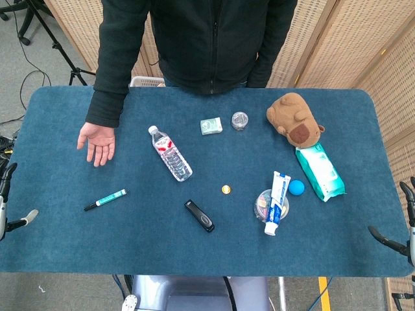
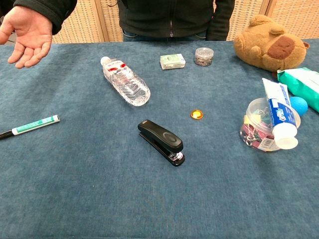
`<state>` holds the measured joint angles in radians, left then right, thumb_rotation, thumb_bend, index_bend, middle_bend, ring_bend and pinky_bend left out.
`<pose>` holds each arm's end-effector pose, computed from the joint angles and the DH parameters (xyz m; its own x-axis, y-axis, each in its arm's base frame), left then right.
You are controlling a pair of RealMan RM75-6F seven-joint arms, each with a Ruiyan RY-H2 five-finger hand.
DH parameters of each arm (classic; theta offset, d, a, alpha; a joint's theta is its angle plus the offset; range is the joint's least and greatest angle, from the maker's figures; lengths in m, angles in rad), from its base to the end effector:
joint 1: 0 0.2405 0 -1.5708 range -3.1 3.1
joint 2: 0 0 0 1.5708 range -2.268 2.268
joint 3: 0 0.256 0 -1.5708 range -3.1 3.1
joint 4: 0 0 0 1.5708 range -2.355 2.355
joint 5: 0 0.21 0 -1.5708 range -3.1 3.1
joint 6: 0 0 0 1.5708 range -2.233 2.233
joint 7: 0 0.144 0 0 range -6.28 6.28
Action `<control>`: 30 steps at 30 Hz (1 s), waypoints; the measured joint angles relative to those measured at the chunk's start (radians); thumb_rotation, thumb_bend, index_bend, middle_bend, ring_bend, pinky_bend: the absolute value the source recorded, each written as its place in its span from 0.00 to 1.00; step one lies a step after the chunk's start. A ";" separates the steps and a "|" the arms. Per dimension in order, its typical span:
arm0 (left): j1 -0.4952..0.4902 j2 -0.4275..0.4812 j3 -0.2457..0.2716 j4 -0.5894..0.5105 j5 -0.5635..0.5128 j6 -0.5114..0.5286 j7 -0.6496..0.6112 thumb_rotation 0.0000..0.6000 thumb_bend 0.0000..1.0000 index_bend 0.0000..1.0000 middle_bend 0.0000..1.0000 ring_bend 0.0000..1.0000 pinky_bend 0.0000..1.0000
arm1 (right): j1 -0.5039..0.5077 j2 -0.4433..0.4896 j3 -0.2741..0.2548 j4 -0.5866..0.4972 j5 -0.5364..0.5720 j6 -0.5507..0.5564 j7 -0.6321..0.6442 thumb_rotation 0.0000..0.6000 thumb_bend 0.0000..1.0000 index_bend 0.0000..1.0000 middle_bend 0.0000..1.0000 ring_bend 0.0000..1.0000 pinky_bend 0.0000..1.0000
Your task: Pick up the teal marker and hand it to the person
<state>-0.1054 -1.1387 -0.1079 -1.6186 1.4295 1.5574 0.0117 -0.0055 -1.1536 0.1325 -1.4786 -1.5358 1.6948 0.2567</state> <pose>-0.3047 0.1978 0.1739 0.3702 -0.1325 0.9195 0.9289 0.0385 -0.3684 -0.3247 -0.1650 0.1977 0.2412 0.2553 0.9363 -0.9674 -0.0136 0.2530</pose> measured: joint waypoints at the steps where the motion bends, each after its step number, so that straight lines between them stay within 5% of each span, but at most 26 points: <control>1: 0.001 0.000 0.000 0.001 0.001 0.001 0.000 1.00 0.00 0.00 0.00 0.00 0.00 | 0.000 0.000 0.000 0.000 -0.001 0.001 -0.001 1.00 0.00 0.03 0.00 0.00 0.00; 16: -0.010 0.034 0.063 -0.052 0.059 -0.088 -0.040 1.00 0.00 0.00 0.00 0.00 0.00 | -0.001 0.008 -0.004 -0.012 -0.005 -0.007 0.015 1.00 0.00 0.03 0.00 0.00 0.00; 24: -0.088 0.018 0.098 -0.066 0.018 -0.320 0.000 1.00 0.00 0.07 0.00 0.00 0.00 | 0.002 0.014 -0.003 -0.009 0.011 -0.029 0.051 1.00 0.00 0.03 0.00 0.00 0.00; 30: -0.162 -0.070 0.052 -0.022 -0.112 -0.425 0.054 1.00 0.06 0.13 0.00 0.00 0.00 | 0.007 0.012 -0.007 -0.009 0.008 -0.041 0.046 1.00 0.00 0.03 0.00 0.00 0.00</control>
<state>-0.2676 -1.2085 -0.0554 -1.6404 1.3171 1.1326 0.0658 0.0011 -1.1419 0.1252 -1.4878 -1.5275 1.6533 0.3025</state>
